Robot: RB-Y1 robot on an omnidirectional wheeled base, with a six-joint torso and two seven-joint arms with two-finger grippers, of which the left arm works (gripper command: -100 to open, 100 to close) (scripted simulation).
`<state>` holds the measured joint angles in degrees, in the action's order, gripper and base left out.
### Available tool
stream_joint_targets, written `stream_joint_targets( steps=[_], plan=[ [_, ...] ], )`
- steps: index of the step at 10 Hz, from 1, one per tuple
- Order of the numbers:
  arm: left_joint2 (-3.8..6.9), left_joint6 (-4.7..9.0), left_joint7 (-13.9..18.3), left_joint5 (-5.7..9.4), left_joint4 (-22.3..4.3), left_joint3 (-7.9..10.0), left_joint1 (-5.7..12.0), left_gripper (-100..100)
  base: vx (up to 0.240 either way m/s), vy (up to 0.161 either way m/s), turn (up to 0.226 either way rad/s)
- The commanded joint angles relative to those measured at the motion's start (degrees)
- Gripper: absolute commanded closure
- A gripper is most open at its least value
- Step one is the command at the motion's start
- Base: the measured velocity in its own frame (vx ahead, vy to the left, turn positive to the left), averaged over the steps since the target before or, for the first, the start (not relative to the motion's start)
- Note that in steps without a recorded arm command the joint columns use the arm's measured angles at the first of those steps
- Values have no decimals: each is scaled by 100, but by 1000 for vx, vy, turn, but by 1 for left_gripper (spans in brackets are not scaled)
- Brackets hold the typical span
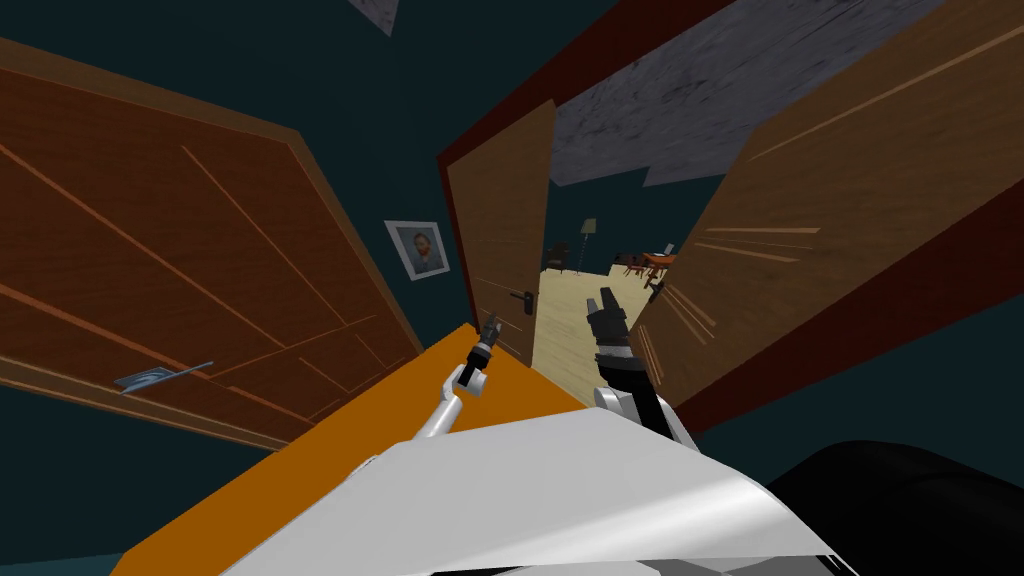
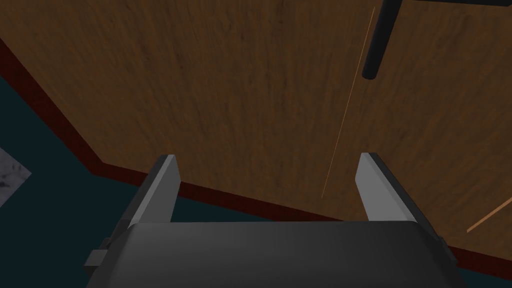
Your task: Push the door open
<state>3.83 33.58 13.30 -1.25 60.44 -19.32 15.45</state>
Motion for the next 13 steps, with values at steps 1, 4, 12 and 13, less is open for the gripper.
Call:
stream_joint_targets(
  steps=[1,4,12,13],
  plan=[
    [-18,-3,56,17,-286,-95,190,-100,101,24,-33],
    [-73,25,133,43,-832,-265,528,-100,102,26,-29],
    [-286,98,336,111,-2251,-711,1414,-100,101,27,-29],
    [-312,105,356,118,-2391,-755,1502,-100,87,37,-23]
  ],
)
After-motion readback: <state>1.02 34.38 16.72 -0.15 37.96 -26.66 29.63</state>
